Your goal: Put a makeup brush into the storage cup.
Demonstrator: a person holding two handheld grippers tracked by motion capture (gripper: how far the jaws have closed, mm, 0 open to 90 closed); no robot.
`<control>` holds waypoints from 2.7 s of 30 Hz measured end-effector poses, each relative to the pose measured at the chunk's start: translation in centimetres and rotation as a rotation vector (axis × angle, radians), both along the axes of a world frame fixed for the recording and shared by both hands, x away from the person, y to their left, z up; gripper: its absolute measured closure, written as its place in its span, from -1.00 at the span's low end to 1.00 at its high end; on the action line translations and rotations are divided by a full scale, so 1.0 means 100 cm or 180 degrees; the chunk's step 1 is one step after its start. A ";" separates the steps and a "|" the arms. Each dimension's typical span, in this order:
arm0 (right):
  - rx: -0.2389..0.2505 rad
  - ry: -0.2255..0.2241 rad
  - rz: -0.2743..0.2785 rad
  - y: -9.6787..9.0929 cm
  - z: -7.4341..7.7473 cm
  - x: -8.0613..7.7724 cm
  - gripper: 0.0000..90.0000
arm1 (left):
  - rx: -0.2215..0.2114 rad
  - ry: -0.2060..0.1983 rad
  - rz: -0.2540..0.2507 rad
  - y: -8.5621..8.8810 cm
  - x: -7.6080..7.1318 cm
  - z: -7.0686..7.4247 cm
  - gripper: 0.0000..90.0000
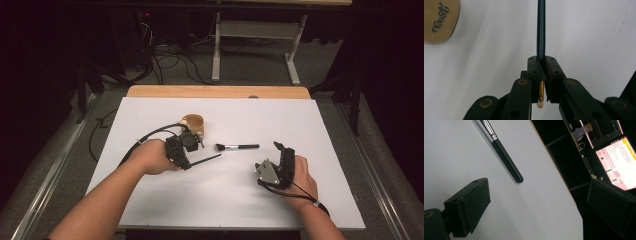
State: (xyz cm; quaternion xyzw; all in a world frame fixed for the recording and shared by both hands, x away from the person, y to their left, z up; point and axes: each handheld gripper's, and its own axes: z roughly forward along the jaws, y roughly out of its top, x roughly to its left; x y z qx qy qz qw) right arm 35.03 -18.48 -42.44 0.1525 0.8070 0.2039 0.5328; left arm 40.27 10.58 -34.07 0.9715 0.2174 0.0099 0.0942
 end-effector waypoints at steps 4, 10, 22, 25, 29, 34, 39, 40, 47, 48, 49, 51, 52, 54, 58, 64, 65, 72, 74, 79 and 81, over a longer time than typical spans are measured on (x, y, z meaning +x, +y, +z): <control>-0.0107 -0.0058 0.0029 0.003 -0.001 -0.002 -0.86 | 0.0010 -0.0011 -0.0006 -0.001 0.000 0.001 0.85; -0.0277 -0.0095 0.0082 0.005 -0.001 -0.002 -0.85 | 0.0048 -0.0022 -0.0066 -0.005 -0.002 0.002 0.85; -0.0572 -0.0237 0.0227 0.012 -0.001 -0.009 -0.79 | 0.0068 -0.0067 -0.0078 -0.009 -0.002 0.008 0.85; -0.0638 -0.0248 0.0259 0.014 -0.002 -0.011 -0.79 | 0.0066 -0.0083 -0.0083 -0.012 -0.002 0.011 0.85; -0.0708 -0.0242 0.0328 0.017 -0.004 -0.012 -0.79 | 0.0064 -0.0096 -0.0109 -0.017 -0.002 0.014 0.85; -0.0762 -0.0254 0.0338 0.020 -0.006 -0.013 -0.81 | 0.0083 -0.0106 -0.0149 -0.022 -0.001 0.015 0.85; -0.0828 -0.0257 0.0369 0.022 -0.007 -0.013 -0.82 | 0.0083 -0.0132 -0.0195 -0.030 -0.003 0.018 0.85; -0.0828 -0.0257 0.0369 0.022 -0.007 -0.013 -0.82 | 0.0083 -0.0132 -0.0195 -0.030 -0.003 0.018 0.85; -0.0960 -0.0344 0.0451 0.028 -0.007 -0.019 -0.77 | 0.0110 -0.0139 -0.0260 -0.041 -0.003 0.019 0.85; -0.0960 -0.0344 0.0451 0.028 -0.007 -0.019 -0.77 | 0.0109 -0.0137 -0.0261 -0.043 -0.003 0.019 0.85; -0.0947 -0.0341 0.0499 0.029 -0.006 -0.019 -0.73 | 0.0116 -0.0136 -0.0284 -0.045 -0.003 0.019 0.85; -0.0964 -0.0354 0.0505 0.030 -0.006 -0.020 -0.71 | 0.0114 -0.0137 -0.0297 -0.047 -0.003 0.018 0.85; -0.0984 -0.0374 0.0518 0.030 -0.006 -0.020 -0.69 | 0.0112 -0.0138 -0.0308 -0.048 -0.003 0.018 0.85; -0.0959 -0.0350 0.0561 0.031 -0.006 -0.021 -0.65 | 0.0103 -0.0169 -0.0334 -0.050 -0.003 0.017 0.85; -0.0972 -0.0342 0.0571 0.032 -0.004 -0.022 -0.57 | 0.0079 -0.0168 -0.0383 -0.053 -0.004 0.015 0.85; -0.0981 -0.0300 0.0661 0.034 -0.004 -0.024 -0.47 | 0.0076 -0.0159 -0.0380 -0.056 -0.004 0.014 0.85; -0.1001 -0.0302 0.0681 0.035 -0.004 -0.024 -0.45 | 0.0073 -0.0161 -0.0382 -0.056 -0.004 0.014 0.85; -0.1027 -0.0308 0.0734 0.039 -0.006 -0.026 -0.37 | 0.0097 -0.0173 -0.0408 -0.058 -0.004 0.012 0.85; -0.1068 -0.0351 0.0711 0.039 -0.006 -0.027 -0.36 | 0.0100 -0.0174 -0.0402 -0.058 -0.005 0.012 0.85; -0.1093 -0.0394 0.0750 0.041 -0.006 -0.028 -0.26 | 0.0089 -0.0171 -0.0403 -0.059 -0.006 0.013 0.85; -0.1111 -0.0401 0.0769 0.042 -0.007 -0.029 -0.24 | 0.0095 -0.0164 -0.0410 -0.060 -0.005 0.013 0.85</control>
